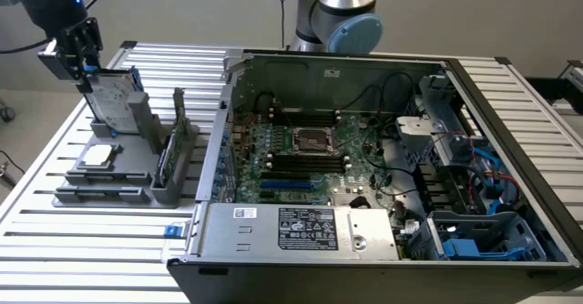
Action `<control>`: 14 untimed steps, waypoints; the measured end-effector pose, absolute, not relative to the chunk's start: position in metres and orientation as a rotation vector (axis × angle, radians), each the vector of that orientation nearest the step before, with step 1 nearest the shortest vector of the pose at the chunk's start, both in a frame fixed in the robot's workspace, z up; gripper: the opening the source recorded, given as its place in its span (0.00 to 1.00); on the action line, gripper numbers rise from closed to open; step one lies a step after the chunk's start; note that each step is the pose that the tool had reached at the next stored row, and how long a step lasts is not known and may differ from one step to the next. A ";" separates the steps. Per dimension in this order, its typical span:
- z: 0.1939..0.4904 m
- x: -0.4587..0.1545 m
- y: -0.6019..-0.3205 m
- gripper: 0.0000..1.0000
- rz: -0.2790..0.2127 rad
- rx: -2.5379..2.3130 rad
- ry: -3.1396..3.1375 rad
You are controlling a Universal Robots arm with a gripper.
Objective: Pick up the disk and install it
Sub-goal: 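Pick up the disk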
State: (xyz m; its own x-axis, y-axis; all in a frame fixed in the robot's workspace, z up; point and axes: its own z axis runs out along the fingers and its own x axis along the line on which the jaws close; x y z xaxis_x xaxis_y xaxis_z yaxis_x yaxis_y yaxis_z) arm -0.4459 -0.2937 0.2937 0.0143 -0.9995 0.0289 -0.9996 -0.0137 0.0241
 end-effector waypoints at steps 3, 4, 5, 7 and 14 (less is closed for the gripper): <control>0.293 -0.446 -0.294 0.56 0.005 2.208 -2.182; 0.293 -0.446 -0.294 0.56 0.005 2.208 -2.182; 0.293 -0.446 -0.294 0.56 0.005 2.208 -2.182; 0.293 -0.446 -0.294 0.56 0.005 2.208 -2.182; 0.289 -0.446 -0.294 0.56 -0.001 2.203 -2.185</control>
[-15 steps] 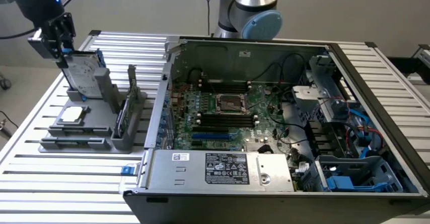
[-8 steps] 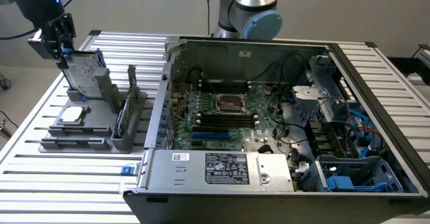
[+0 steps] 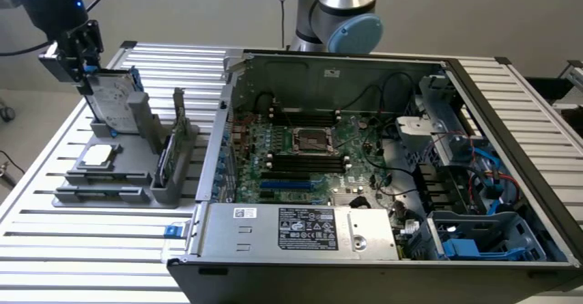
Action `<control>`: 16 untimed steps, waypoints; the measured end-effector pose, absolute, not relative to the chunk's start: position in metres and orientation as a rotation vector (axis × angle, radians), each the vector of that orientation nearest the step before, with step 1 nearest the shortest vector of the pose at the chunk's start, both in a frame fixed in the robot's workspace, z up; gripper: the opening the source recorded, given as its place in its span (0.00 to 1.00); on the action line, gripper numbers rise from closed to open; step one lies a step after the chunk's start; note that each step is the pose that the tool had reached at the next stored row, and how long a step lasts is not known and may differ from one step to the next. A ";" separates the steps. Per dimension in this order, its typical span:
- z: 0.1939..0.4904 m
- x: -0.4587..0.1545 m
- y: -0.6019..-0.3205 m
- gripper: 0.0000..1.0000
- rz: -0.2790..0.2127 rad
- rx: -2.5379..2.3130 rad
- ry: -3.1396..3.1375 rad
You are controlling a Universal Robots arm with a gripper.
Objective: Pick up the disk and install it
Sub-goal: 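Pick up the disk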
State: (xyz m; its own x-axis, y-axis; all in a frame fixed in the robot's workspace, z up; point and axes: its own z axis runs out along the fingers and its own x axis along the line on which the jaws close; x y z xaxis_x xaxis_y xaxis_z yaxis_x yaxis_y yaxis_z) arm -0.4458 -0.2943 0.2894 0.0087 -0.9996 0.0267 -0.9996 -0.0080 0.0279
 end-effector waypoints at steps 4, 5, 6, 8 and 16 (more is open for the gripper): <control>0.288 -0.446 -0.294 0.56 -0.010 2.197 -2.191; 0.288 -0.446 -0.294 0.56 -0.012 2.197 -2.193; 0.288 -0.446 -0.294 0.56 -0.014 2.196 -2.194; 0.287 -0.446 -0.294 0.56 -0.019 2.194 -2.197; 0.286 -0.445 -0.294 0.56 -0.034 2.186 -2.198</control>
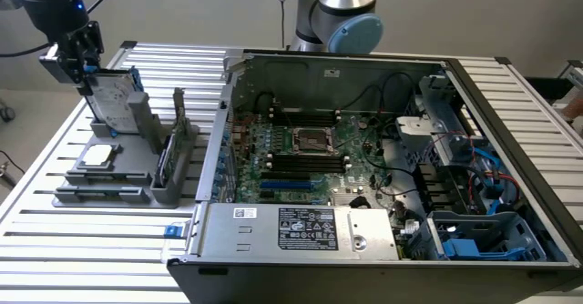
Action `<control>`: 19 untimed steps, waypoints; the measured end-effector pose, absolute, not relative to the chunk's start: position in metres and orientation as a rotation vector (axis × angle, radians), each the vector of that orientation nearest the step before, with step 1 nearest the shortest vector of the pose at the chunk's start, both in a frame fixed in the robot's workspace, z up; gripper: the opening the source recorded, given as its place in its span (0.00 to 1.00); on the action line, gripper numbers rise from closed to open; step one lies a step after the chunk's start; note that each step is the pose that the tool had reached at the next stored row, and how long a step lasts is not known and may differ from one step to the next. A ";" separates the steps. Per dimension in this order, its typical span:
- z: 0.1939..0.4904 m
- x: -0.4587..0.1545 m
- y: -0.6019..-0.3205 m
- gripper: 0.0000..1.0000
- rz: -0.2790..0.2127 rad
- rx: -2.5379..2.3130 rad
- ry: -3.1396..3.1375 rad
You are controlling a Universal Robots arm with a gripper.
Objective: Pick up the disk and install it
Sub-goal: 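Pick up the disk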
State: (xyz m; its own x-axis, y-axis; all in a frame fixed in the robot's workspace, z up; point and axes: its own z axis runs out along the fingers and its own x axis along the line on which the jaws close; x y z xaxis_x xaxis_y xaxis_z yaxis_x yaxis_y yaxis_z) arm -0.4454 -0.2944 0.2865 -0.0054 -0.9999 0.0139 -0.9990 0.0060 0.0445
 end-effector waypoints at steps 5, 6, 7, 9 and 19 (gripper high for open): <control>0.286 -0.444 -0.294 0.56 -0.037 2.185 -2.197; 0.286 -0.444 -0.294 0.56 -0.037 2.184 -2.197; 0.285 -0.444 -0.294 0.56 -0.037 2.184 -2.197; 0.284 -0.444 -0.294 0.56 -0.037 2.184 -2.197; 0.282 -0.443 -0.294 0.47 -0.038 2.184 -2.197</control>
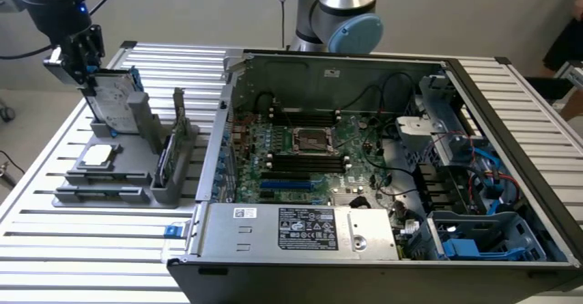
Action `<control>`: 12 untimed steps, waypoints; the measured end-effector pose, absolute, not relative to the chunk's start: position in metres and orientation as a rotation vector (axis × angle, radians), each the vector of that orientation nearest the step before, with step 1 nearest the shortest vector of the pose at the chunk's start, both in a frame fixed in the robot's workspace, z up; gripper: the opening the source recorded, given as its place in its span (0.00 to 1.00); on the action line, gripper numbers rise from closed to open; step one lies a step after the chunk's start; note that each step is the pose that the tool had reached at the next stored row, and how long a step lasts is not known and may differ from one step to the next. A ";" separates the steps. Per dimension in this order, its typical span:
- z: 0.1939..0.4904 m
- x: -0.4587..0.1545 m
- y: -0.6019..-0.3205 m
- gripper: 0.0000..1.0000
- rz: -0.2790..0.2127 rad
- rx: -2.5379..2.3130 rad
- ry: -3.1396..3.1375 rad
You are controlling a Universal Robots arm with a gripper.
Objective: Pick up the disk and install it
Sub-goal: 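Pick up the disk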
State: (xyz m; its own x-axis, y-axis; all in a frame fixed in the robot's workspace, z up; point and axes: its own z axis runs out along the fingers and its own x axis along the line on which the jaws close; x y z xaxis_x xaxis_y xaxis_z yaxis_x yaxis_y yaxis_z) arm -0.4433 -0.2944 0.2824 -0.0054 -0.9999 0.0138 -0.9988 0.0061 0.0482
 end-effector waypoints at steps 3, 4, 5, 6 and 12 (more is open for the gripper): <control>0.282 -0.443 -0.294 0.47 -0.040 2.183 -2.196; 0.282 -0.443 -0.294 0.47 -0.040 2.183 -2.195; 0.282 -0.443 -0.294 0.47 -0.041 2.183 -2.195; 0.282 -0.443 -0.294 0.47 -0.042 2.182 -2.195; 0.282 -0.441 -0.294 0.47 -0.046 2.183 -2.190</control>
State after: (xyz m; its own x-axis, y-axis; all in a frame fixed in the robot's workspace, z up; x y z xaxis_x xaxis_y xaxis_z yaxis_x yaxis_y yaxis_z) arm -0.4415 -0.2944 0.2820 -0.0025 -0.9999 0.0139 -0.9984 0.0032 0.0557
